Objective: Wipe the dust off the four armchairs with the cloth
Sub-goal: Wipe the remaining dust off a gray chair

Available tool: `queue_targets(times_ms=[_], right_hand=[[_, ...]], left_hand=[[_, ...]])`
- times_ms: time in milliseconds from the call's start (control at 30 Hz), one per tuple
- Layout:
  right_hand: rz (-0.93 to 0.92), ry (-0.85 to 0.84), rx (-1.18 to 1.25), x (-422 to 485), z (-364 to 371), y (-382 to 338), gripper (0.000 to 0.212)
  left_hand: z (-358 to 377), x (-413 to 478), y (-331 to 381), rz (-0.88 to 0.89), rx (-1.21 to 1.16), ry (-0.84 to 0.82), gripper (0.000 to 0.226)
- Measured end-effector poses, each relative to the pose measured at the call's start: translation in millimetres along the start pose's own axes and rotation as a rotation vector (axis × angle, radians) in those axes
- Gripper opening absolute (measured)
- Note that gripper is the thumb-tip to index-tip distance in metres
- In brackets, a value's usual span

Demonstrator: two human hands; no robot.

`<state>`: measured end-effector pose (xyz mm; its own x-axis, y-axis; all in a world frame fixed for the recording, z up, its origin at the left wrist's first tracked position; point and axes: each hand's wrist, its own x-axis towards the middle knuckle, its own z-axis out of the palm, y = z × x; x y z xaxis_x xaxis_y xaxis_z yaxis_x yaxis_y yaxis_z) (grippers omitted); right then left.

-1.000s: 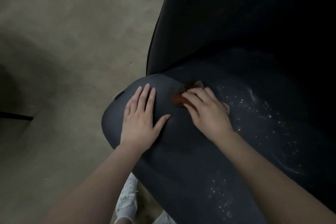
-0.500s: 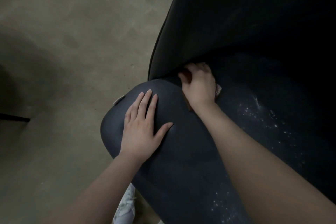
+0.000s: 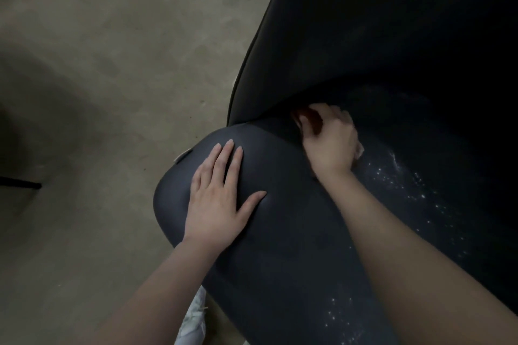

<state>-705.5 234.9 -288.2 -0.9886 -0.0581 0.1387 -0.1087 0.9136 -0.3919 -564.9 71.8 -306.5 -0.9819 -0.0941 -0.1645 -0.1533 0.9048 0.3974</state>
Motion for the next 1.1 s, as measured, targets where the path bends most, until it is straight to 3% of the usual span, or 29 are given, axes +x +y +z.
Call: queue_targets(times_ms=[133,300,400,567,667,833,933,1000,1100], right_hand=[[-0.118,-0.129,0.022,-12,3,-18,0.033],[-0.325,-0.129,-0.29,-10,-24,19,0.048],[-0.263,-0.106,-0.18,-14,-15,24,0.043],[0.004,0.004,-0.074,-12,13,-18,0.03],[-0.129,-0.01,-0.114,-17,18,-30,0.027],[-0.433,-0.248,0.014,-40,-2,-7,0.034],[-0.509,-0.227,0.027,-55,-15,18,0.031],[-0.417,-0.131,-0.042,-52,-24,40,0.031],[-0.052,-0.018,-0.104,-34,-27,48,0.032]], left_hand=[[0,0,0,0.005,0.014,0.0,0.081],[1,-1,0,0.007,0.003,0.011,0.08],[1,-1,0,0.006,0.01,0.019,0.079],[3,0,0,0.004,0.033,0.022,0.08],[4,0,0,0.005,0.035,0.02,0.08],[1,0,-1,0.011,0.0,0.015,0.08],[-1,0,-1,0.01,-0.015,0.01,0.081],[-3,0,0,0.008,-0.014,0.007,0.082],[-6,-1,3,0.006,-0.023,0.008,0.082]])
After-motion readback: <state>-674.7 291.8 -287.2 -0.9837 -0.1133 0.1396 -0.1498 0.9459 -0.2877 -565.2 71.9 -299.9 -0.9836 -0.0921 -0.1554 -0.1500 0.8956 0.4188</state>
